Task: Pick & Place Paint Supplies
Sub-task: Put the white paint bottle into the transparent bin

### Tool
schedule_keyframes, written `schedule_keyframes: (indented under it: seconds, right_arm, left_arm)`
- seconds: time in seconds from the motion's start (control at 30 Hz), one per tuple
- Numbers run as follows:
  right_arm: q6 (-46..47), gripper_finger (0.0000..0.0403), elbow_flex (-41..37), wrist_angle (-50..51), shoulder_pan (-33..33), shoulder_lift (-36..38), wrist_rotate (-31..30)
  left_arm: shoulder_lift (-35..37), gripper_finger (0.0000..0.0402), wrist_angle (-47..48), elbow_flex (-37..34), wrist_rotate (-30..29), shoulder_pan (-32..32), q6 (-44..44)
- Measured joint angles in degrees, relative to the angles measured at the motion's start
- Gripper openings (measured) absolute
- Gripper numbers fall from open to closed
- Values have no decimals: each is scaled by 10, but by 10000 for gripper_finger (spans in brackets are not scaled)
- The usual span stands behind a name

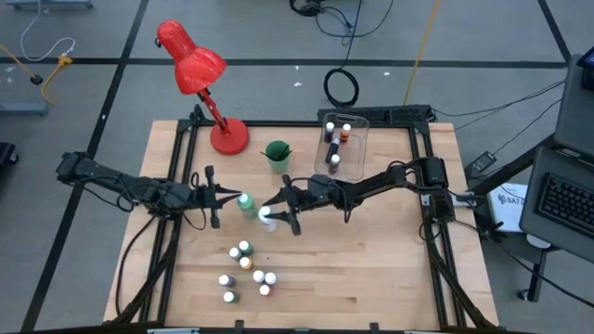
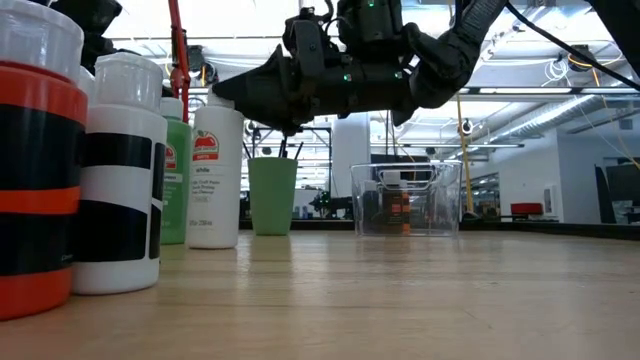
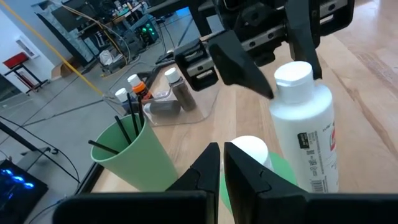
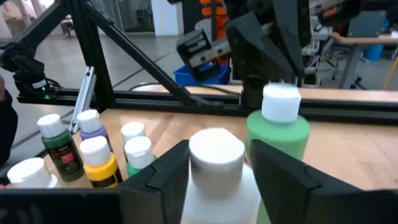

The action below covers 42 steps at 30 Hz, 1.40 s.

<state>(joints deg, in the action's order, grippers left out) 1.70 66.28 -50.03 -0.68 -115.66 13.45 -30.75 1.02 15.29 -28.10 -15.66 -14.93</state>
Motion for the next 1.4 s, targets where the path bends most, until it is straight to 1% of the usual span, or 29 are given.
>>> schedule_keyframes:
  seconds: [0.13, 0.27, 0.4, 0.57, 0.73, 0.8, 0.87, 0.93, 1.0, 1.1, 1.2, 1.27, 1.4]
  right_arm:
    - [-4, 200, 0, -3, -1, 0, -1]
    - [-26, 210, 0, -2, -1, 0, -1]
    - [-24, 204, 27, 19, -2, -18, 3]
    - [-23, 201, 86, 56, 0, -56, 18]
    - [-24, 200, 94, 61, 0, -63, 18]
    - [-24, 185, 94, 67, -1, -63, 20]
    - [-25, 153, 94, 66, -1, -60, 44]
    - [-28, 109, 93, 90, -2, -42, 77]
    - [-38, 106, 91, 154, -2, -8, 110]
    - [-80, 106, 90, 304, -2, 83, 110]
    - [-87, 106, 94, 385, -7, 172, 61]
    - [-89, 106, 94, 441, -13, 217, 38]
    - [-114, 106, 90, 555, -22, 291, -64]
  left_arm:
    - [0, 26, 0, 0, 0, 0, -2]
    - [0, 26, 0, 0, 0, 0, -2]
    - [0, 26, 0, 0, 0, 0, 0]
    - [0, 26, -2, 0, 1, 0, 1]
    - [0, 26, 4, 0, 1, 0, -2]
    - [0, 26, 5, 0, 1, 0, -2]
    - [0, 26, 5, 0, 1, 0, -2]
    - [0, 26, 6, 0, 1, 0, 0]
    - [0, 26, 6, 0, 1, 0, 4]
    - [0, 26, 6, 0, 1, 0, 7]
    - [0, 26, 8, 0, 1, 0, 4]
    - [0, 26, 8, 0, 1, 0, 4]
    - [0, 26, 8, 0, 1, 0, 7]
